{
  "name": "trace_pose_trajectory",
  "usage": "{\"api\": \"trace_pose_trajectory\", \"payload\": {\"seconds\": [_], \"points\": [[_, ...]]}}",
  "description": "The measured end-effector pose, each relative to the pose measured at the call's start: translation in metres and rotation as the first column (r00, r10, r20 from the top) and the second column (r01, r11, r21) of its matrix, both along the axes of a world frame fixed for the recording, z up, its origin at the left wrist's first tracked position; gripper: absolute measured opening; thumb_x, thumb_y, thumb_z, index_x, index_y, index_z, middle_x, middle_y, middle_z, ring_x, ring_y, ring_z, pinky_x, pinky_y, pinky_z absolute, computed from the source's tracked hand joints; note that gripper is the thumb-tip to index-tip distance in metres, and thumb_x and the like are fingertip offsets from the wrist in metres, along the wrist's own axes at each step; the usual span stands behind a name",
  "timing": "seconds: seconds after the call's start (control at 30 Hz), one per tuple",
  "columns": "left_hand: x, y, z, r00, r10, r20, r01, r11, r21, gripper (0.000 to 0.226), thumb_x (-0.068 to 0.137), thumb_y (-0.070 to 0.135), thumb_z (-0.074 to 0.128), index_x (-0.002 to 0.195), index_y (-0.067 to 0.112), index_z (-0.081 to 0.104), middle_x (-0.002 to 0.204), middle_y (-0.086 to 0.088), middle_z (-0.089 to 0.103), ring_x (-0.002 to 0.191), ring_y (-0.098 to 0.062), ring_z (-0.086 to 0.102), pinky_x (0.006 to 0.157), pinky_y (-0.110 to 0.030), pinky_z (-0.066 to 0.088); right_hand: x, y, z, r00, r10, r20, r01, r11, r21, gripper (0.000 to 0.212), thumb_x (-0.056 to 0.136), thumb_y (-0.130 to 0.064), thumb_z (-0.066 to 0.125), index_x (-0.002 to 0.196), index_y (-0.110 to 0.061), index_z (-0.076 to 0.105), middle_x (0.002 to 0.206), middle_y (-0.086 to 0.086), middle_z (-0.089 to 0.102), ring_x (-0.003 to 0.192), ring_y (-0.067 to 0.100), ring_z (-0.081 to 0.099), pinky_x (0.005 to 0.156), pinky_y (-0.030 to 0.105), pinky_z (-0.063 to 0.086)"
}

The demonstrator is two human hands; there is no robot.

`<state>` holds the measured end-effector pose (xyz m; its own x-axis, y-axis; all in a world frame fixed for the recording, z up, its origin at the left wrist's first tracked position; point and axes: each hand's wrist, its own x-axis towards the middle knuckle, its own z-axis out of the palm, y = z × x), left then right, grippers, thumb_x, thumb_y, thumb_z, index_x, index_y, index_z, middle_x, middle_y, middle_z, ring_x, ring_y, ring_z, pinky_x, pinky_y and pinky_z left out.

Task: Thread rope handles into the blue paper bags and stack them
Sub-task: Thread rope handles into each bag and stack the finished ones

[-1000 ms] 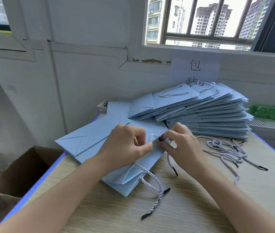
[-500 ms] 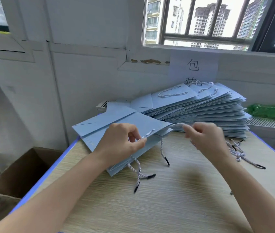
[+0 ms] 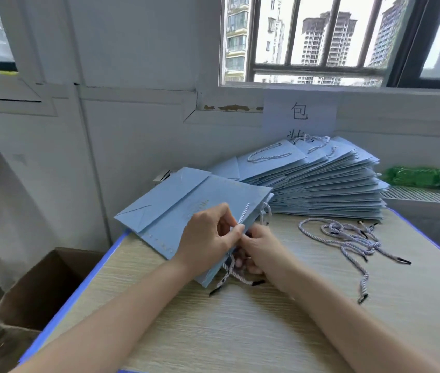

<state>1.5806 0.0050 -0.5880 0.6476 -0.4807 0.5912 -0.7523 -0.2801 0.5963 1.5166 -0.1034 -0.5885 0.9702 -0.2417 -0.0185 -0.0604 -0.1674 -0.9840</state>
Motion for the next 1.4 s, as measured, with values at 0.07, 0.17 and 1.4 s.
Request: {"api": "trace_pose_trajectory", "payload": {"seconds": [0.07,0.17,1.4], "points": [[-0.002,-0.002,0.000,0.999,0.012,-0.043,-0.012,1.000,-0.019,0.030,0.084,0.020,0.070,0.064,0.027,0.048,0.056,0.011,0.049,0.055,-0.002,0.047,0.052,-0.014,0.033,0.001,0.000,0.000,0.999,-0.038,0.000,0.038,0.999,0.005,0.019,0.099,-0.017,0.043,0.084,-0.013,0.054,0.057,0.004,0.052,0.042,0.008,0.047,0.031,0.015,0.025],[-0.010,0.001,0.002,0.991,0.010,-0.131,-0.014,0.999,-0.034,0.028,0.085,0.020,0.068,0.065,0.023,0.049,0.057,0.010,0.050,0.054,-0.002,0.047,0.054,-0.013,0.034,-0.006,0.006,0.002,0.996,-0.093,0.010,0.093,0.995,-0.032,0.019,0.098,-0.018,0.045,0.083,-0.015,0.057,0.057,0.004,0.054,0.043,0.011,0.048,0.034,0.018,0.029],[0.013,0.123,0.109,0.806,0.458,-0.374,-0.515,0.855,-0.064,0.023,0.089,0.018,0.057,0.069,0.013,0.046,0.081,-0.017,0.064,0.088,-0.033,0.061,0.069,-0.033,0.039,-0.099,-0.040,0.121,0.869,-0.467,0.165,0.389,0.436,-0.812,0.039,0.097,-0.038,0.043,0.063,-0.020,0.044,0.082,0.004,0.057,0.080,0.023,0.056,0.070,0.032,0.043]]}}
